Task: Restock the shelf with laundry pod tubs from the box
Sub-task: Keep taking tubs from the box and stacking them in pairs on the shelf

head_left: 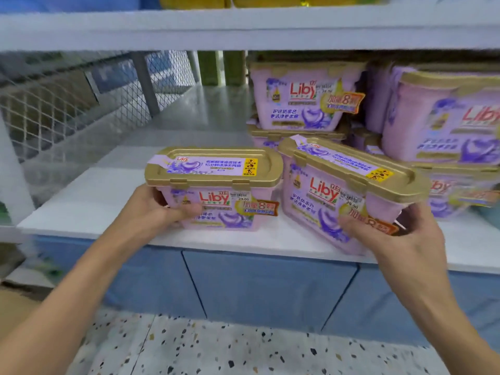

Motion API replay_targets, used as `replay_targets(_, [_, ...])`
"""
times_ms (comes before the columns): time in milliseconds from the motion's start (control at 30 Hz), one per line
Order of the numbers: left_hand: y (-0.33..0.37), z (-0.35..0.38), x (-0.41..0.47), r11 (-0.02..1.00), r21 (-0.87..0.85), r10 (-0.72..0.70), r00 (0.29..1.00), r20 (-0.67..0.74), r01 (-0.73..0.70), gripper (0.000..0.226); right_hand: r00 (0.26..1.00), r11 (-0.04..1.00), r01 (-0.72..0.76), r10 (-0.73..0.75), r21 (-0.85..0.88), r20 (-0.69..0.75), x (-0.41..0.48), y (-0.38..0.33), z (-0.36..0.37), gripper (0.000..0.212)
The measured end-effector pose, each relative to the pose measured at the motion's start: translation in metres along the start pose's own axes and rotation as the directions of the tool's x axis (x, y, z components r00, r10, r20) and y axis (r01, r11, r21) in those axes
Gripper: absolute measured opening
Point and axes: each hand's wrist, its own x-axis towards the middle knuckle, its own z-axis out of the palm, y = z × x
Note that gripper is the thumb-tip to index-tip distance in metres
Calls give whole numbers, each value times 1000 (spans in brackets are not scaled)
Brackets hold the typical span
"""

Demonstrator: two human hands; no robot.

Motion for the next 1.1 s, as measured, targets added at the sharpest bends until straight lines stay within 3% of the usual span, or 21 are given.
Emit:
replay_targets(167, [12,5,-4,1000,23,-10,998,56,9,26,992,991,126,-126,48,-7,11,-43,-22,54])
replay_targets(300, [15,17,-9,999,32,-20,995,98,17,42,978,974,200,-206,108,44,27,-78,-26,55])
replay_targets(467, [21,45,-12,1000,1,-3,991,134,3,41,942,975,175,-205,135,266,31,-87,-5,52])
replay_targets(700, [29,64,-13,1000,-20,14,990,137,-11,44,896,984,37,-110,174,431,47,-76,24,51])
replay_targets(967, [24,70,-11,1000,-26,13,991,135,-10,45,912,997,46,-65,57,404,52,-65,30,46])
replay_targets(1100, [25,82,-8,996,-86,5,994,111,4,46,963,998,68,-67,5,262,32,-52,29,52])
